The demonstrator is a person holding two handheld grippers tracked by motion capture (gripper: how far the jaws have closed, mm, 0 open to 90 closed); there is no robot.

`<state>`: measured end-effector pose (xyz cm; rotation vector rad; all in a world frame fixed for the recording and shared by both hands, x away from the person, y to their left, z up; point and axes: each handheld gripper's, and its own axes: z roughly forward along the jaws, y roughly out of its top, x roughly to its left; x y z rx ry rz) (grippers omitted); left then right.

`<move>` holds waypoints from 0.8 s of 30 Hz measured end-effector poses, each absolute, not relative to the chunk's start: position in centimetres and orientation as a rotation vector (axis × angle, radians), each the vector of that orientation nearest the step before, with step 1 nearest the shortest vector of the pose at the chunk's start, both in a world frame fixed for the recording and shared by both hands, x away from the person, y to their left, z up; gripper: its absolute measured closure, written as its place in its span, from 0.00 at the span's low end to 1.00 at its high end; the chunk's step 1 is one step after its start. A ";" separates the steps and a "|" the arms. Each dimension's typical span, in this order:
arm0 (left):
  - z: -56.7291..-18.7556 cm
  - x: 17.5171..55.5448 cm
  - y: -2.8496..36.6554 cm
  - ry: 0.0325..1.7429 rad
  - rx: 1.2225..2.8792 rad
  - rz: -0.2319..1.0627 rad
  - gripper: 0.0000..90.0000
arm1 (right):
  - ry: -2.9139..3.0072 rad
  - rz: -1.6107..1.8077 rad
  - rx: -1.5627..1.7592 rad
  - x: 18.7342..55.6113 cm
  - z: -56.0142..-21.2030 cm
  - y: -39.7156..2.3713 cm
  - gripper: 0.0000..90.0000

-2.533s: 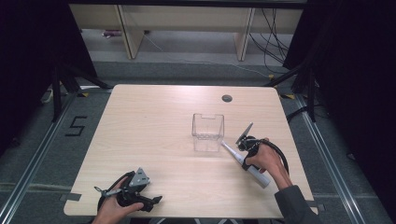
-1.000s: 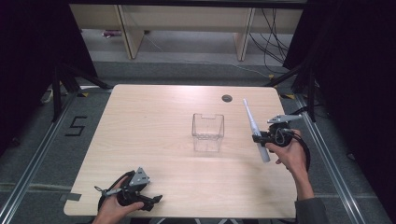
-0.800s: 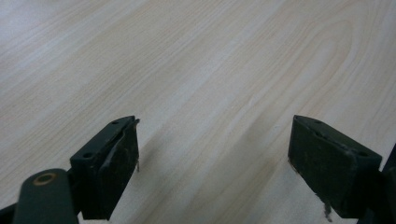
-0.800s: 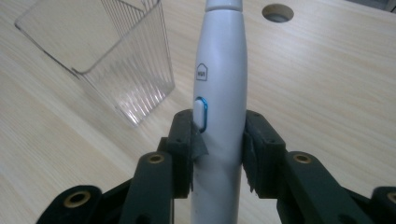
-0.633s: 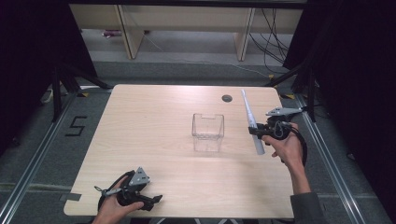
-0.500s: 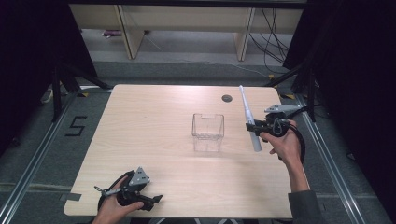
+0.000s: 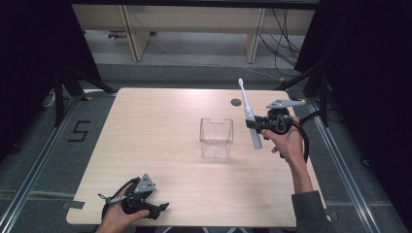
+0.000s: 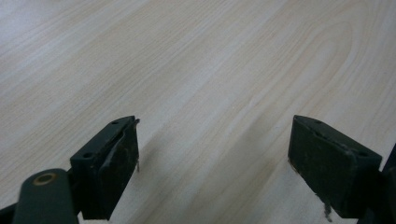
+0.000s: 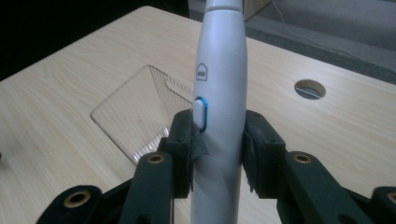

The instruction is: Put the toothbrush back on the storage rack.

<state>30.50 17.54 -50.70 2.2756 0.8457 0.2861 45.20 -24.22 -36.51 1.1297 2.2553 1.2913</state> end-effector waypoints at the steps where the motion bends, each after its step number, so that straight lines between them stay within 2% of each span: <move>1: -50.7 30.5 17.5 0.845 2.276 0.286 0.17 | 2.250 1.305 1.157 45.1 -36.3 -23.9 0.74; 24: -50.7 30.4 17.5 0.840 2.273 0.276 0.17 | 2.331 1.351 0.998 46.8 -34.2 -17.9 0.74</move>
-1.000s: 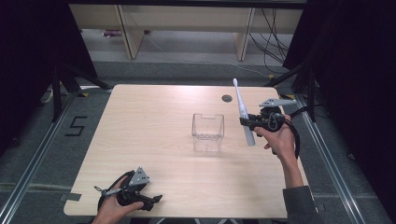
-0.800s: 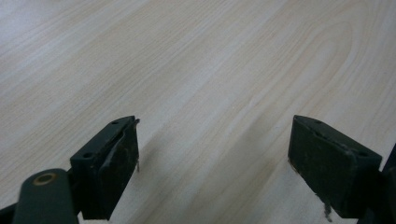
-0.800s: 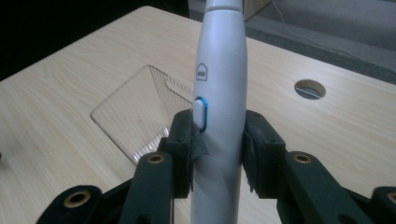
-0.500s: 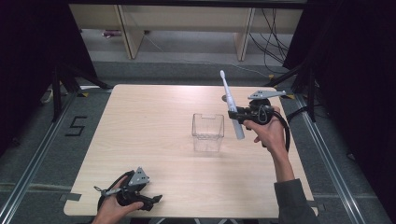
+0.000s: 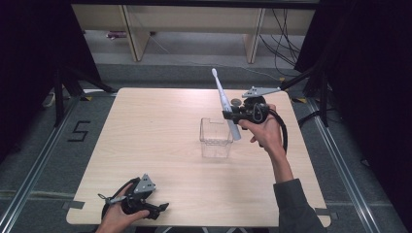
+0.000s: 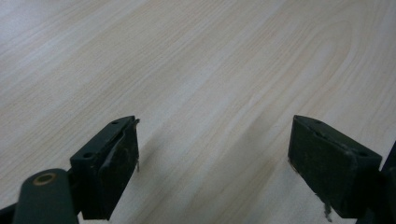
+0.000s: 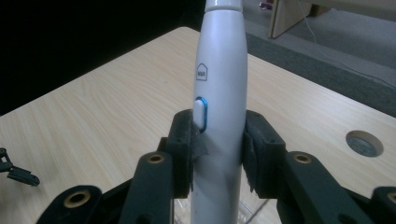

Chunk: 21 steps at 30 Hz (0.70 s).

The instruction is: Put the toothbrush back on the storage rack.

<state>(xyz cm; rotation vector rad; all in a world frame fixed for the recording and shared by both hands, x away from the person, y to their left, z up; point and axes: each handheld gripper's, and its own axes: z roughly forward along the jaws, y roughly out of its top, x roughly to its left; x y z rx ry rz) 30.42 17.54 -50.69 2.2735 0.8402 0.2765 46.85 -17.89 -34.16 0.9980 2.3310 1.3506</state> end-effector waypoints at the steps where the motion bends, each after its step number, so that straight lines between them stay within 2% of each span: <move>1: -50.7 30.4 17.6 0.840 2.273 0.276 0.17 | 2.339 1.363 0.983 47.2 -34.3 -17.3 0.74; 21: -50.6 30.5 17.6 0.839 2.277 0.283 0.17 | 2.396 1.315 0.949 49.7 -36.5 -14.5 0.74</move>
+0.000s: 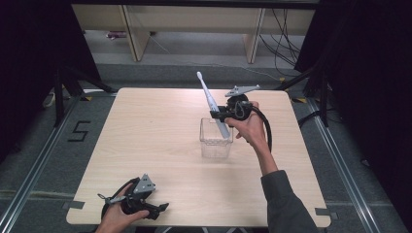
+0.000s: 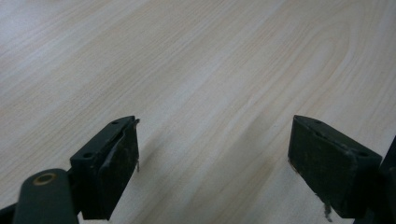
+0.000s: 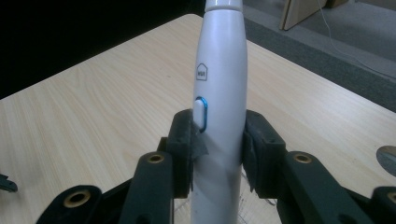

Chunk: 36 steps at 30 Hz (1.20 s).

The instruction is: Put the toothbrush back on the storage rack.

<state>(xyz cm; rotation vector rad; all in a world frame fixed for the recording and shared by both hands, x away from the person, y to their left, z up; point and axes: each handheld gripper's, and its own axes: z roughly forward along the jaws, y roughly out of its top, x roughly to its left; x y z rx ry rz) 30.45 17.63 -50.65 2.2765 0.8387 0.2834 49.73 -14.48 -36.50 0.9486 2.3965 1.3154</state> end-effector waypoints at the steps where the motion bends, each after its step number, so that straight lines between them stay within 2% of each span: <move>1: -50.6 30.4 17.6 0.839 2.277 0.283 0.17 | 2.399 1.300 0.935 49.9 -36.6 -14.5 0.74; 19: -50.6 30.3 17.6 0.842 2.271 0.275 0.17 | 2.445 1.210 0.915 50.1 -39.7 -13.6 0.74; 36: -50.7 30.3 17.6 0.844 2.275 0.282 0.17 | 2.435 1.279 0.925 49.9 -41.9 -13.8 0.74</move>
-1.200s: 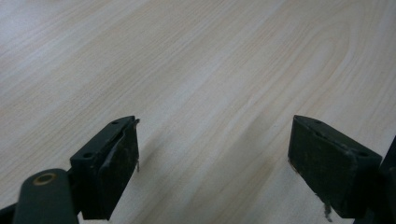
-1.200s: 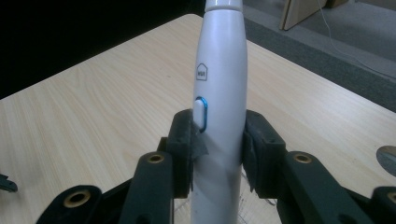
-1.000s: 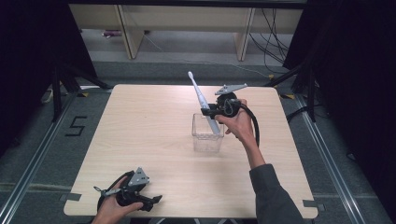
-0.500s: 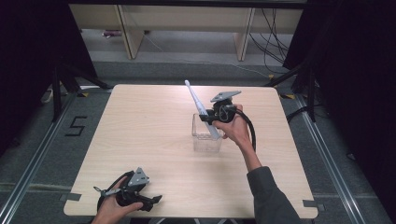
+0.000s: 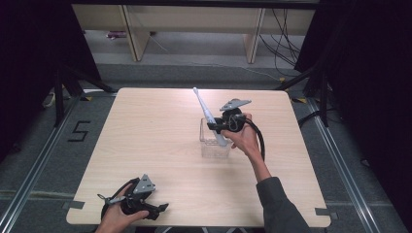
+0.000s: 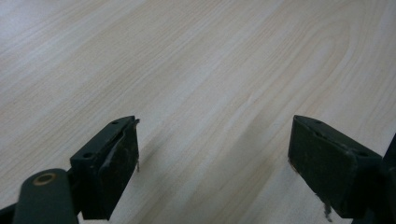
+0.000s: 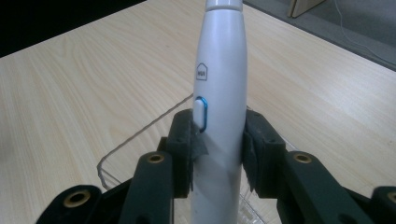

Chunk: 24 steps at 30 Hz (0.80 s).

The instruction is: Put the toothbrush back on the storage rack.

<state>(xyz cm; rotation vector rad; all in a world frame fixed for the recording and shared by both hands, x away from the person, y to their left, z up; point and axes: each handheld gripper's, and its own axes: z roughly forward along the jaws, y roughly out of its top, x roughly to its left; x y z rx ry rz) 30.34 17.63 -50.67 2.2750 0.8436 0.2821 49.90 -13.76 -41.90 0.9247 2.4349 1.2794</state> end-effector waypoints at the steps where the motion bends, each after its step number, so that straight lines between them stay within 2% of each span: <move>1: -50.7 30.3 17.6 0.844 2.274 0.283 0.17 | 2.449 1.259 0.915 49.9 -41.9 -13.9 0.74; 24: -50.7 30.3 17.6 0.843 2.275 0.281 0.17 | 2.515 1.116 0.905 50.1 -42.8 -12.8 0.74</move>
